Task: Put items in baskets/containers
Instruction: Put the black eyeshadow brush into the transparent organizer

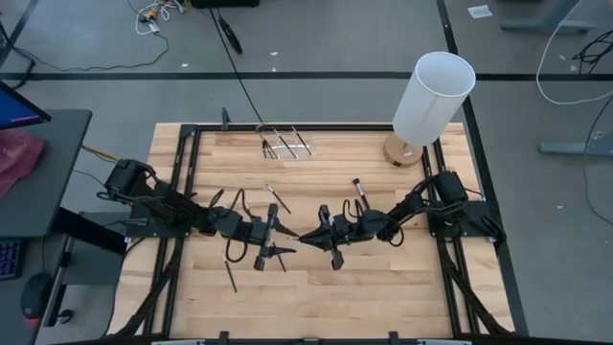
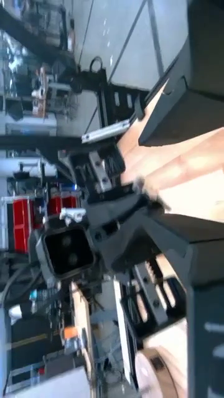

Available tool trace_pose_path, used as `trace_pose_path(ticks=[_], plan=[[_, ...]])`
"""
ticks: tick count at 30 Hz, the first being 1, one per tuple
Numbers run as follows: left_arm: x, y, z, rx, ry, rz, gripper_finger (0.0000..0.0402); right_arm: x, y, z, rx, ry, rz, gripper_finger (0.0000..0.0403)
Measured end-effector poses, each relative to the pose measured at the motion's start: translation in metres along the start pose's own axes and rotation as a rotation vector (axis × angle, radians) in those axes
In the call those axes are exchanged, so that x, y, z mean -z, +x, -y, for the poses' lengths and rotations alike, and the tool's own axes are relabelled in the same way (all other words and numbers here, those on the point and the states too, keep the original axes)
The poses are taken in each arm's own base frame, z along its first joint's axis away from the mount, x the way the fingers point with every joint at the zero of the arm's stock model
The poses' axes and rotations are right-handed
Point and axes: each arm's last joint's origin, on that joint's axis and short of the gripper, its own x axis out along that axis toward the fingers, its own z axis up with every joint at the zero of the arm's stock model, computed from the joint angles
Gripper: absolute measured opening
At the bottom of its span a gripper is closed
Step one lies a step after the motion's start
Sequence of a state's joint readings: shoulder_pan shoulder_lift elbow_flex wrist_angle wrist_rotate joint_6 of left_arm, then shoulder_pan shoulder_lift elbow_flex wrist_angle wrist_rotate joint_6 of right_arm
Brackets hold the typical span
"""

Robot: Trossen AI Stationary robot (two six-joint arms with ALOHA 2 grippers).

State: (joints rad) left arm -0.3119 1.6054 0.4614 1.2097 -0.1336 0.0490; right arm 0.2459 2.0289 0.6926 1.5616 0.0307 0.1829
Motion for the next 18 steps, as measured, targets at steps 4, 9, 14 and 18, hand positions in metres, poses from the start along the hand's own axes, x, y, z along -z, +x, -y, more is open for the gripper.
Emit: trace_pose_path(ticks=[4,9,14,18], plan=[[0.0001,0.0000,-0.0009,-0.033,0.000,-0.002,0.0148,0.0000,0.0000,0.0000,0.001,0.000,0.000,0.0006],[-0.0006,0.0000,-0.0014,-0.046,-0.001,0.004,0.0106,0.0000,0.0000,0.0000,0.001,0.000,0.001,0.0006],[-0.0014,0.0000,-0.0014,-0.047,-0.003,0.013,0.0067,0.0004,0.0000,0.0001,0.002,0.000,-0.005,0.0006],[-0.0018,0.0000,-0.0014,-0.046,-0.004,0.017,0.0040,0.0005,0.0001,0.0002,0.004,0.003,-0.007,0.0007]])
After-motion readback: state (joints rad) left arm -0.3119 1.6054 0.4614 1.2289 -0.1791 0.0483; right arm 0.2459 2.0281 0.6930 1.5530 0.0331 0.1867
